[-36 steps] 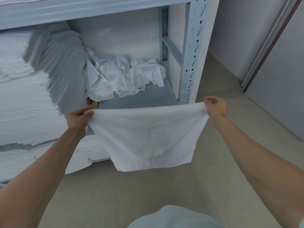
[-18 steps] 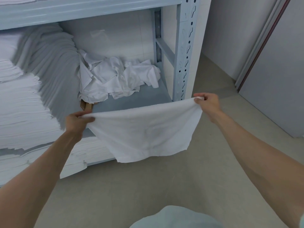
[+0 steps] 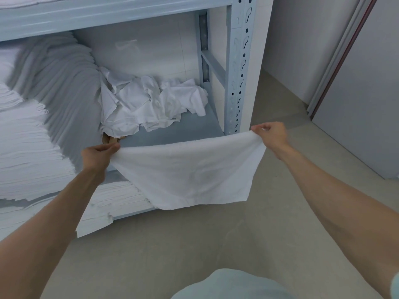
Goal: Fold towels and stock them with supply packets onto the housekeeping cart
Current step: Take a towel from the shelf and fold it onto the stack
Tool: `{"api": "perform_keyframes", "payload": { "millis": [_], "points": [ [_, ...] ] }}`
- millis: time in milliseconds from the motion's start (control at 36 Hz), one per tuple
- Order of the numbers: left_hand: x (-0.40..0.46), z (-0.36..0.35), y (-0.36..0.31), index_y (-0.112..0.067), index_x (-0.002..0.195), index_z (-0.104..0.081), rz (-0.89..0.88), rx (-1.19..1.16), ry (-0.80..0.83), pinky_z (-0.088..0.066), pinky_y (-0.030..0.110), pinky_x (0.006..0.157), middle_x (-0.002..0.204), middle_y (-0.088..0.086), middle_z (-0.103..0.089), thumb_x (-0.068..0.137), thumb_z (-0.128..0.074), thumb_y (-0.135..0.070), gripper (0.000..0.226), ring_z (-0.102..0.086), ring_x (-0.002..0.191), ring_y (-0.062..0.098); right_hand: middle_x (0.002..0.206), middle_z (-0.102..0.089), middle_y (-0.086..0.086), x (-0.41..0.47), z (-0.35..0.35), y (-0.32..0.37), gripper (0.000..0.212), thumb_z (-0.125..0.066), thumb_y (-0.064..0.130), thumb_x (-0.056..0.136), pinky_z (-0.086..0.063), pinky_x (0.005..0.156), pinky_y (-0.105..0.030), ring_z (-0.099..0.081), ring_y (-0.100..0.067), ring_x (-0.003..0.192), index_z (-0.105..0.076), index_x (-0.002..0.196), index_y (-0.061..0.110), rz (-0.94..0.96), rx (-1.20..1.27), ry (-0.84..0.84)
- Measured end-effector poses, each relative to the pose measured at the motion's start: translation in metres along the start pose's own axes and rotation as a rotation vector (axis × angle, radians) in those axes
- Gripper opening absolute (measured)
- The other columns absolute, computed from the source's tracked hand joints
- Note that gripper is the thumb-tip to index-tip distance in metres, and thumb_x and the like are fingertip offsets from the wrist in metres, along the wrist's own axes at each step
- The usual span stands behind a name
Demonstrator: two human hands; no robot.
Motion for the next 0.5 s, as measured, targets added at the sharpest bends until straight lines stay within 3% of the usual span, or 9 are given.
{"api": "perform_keyframes", "payload": {
  "millis": [167,278,361,444,500],
  "points": [
    [0.005,-0.002,0.001,-0.005,0.114,-0.073,0.028,0.001,0.003,-0.051,0.044,0.103,0.115,0.016,-0.07,0.079,-0.081,-0.008,0.037,-0.061,0.1,0.027,0.117,-0.069,-0.004,0.0,0.001,0.001,0.017,-0.072,0.022,0.089,-0.043,0.088,-0.023,-0.057,-0.013,0.114,-0.077,0.104,0.015,-0.01,-0.026,-0.018],
    [0.002,-0.009,0.001,-0.006,0.113,-0.073,0.019,0.035,0.043,-0.051,0.039,0.101,0.118,0.017,-0.068,0.079,-0.082,-0.009,0.035,-0.061,0.101,0.027,0.124,-0.064,-0.005,0.0,-0.003,0.004,0.021,-0.074,0.024,0.088,-0.043,0.073,-0.017,-0.055,-0.015,0.118,-0.074,0.108,0.016,-0.011,-0.036,0.012],
    [0.0,-0.019,0.003,-0.009,0.111,-0.074,0.002,0.116,0.164,-0.049,0.031,0.093,0.116,0.014,-0.067,0.075,-0.085,-0.014,0.039,-0.062,0.1,0.026,0.122,-0.061,-0.003,0.003,-0.01,0.0,0.036,-0.081,0.026,0.081,-0.043,0.06,-0.014,-0.057,-0.017,0.11,-0.07,0.114,0.016,-0.014,-0.091,0.099],
    [-0.003,-0.026,0.007,-0.009,0.113,-0.073,-0.054,0.346,0.269,-0.047,0.032,0.088,0.109,0.009,-0.067,0.071,-0.089,-0.017,0.047,-0.062,0.099,0.025,0.121,-0.051,-0.005,0.005,-0.019,-0.006,0.05,-0.085,0.022,0.076,-0.045,0.071,-0.023,-0.052,-0.018,0.106,-0.066,0.121,0.013,0.019,-0.297,0.192],
    [-0.002,-0.023,0.008,-0.005,0.107,-0.074,-0.121,0.487,0.241,-0.046,0.033,0.079,0.097,0.01,-0.069,0.072,-0.088,-0.019,0.04,-0.062,0.086,0.023,0.106,-0.053,-0.006,0.006,-0.018,-0.008,0.039,-0.085,0.016,0.076,-0.043,0.066,-0.025,-0.053,-0.019,0.091,-0.07,0.111,0.007,0.057,-0.404,0.184]
  ]
}}
Point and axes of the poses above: each hand's wrist, its own x-axis towards the middle knuckle, its own z-axis out of the back of the hand, y = z × x, the point moved 8 cm from there along x, towards the middle knuckle
